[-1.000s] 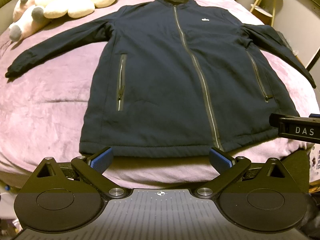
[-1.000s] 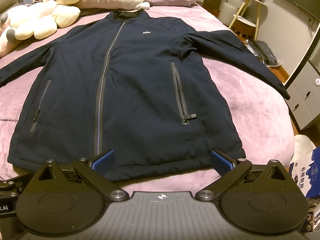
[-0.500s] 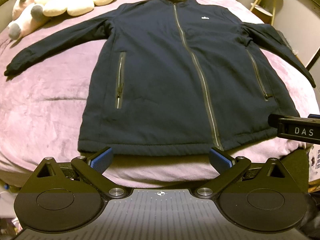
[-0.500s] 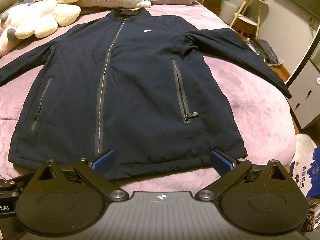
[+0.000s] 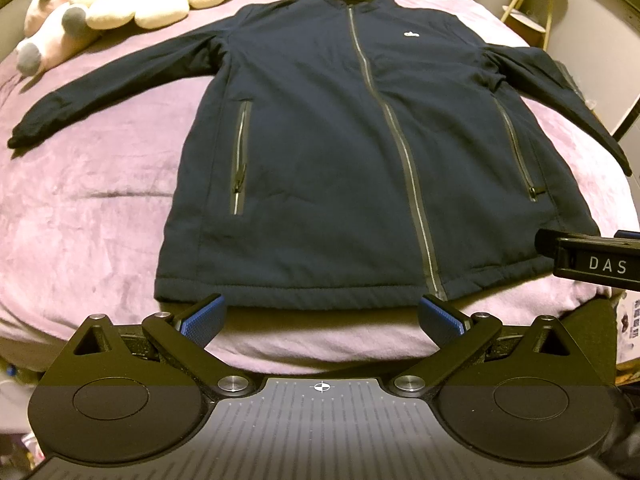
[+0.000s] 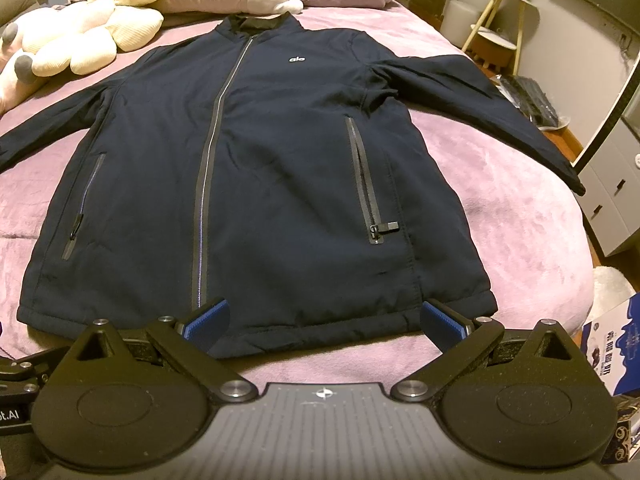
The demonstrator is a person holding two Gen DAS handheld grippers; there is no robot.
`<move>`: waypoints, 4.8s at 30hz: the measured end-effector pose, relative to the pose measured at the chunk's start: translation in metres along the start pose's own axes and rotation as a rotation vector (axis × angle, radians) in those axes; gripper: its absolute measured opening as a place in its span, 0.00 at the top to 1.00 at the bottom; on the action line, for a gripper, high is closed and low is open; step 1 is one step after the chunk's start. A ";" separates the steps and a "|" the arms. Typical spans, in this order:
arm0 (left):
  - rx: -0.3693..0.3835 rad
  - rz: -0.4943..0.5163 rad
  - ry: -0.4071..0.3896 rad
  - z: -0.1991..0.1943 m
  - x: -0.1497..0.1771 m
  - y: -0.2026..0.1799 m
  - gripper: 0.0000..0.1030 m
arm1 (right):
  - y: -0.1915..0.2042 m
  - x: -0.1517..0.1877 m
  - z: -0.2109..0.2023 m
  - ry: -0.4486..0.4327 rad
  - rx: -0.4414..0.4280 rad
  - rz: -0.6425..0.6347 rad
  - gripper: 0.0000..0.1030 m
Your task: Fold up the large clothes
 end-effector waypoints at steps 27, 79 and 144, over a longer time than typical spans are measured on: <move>0.003 -0.002 0.010 0.002 0.001 0.000 0.00 | 0.001 0.002 0.002 0.004 -0.005 0.002 0.02; 0.020 -0.003 0.057 0.014 -0.006 -0.004 0.00 | -0.005 0.003 0.020 0.059 -0.067 0.043 0.02; 0.310 -0.246 -0.131 0.199 -0.330 -0.105 0.00 | -0.156 -0.280 0.116 -0.577 -0.208 -0.216 0.93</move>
Point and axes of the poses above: each gripper's, at about its wrist camera, not at the fingertips, and z roughly the way its jaws point, y to its left, x to its underside, the point moved 10 cm from there along z, roughly the way its jaws point, and after that the axes turned 13 degrees about -x, right-handed, at the moved point
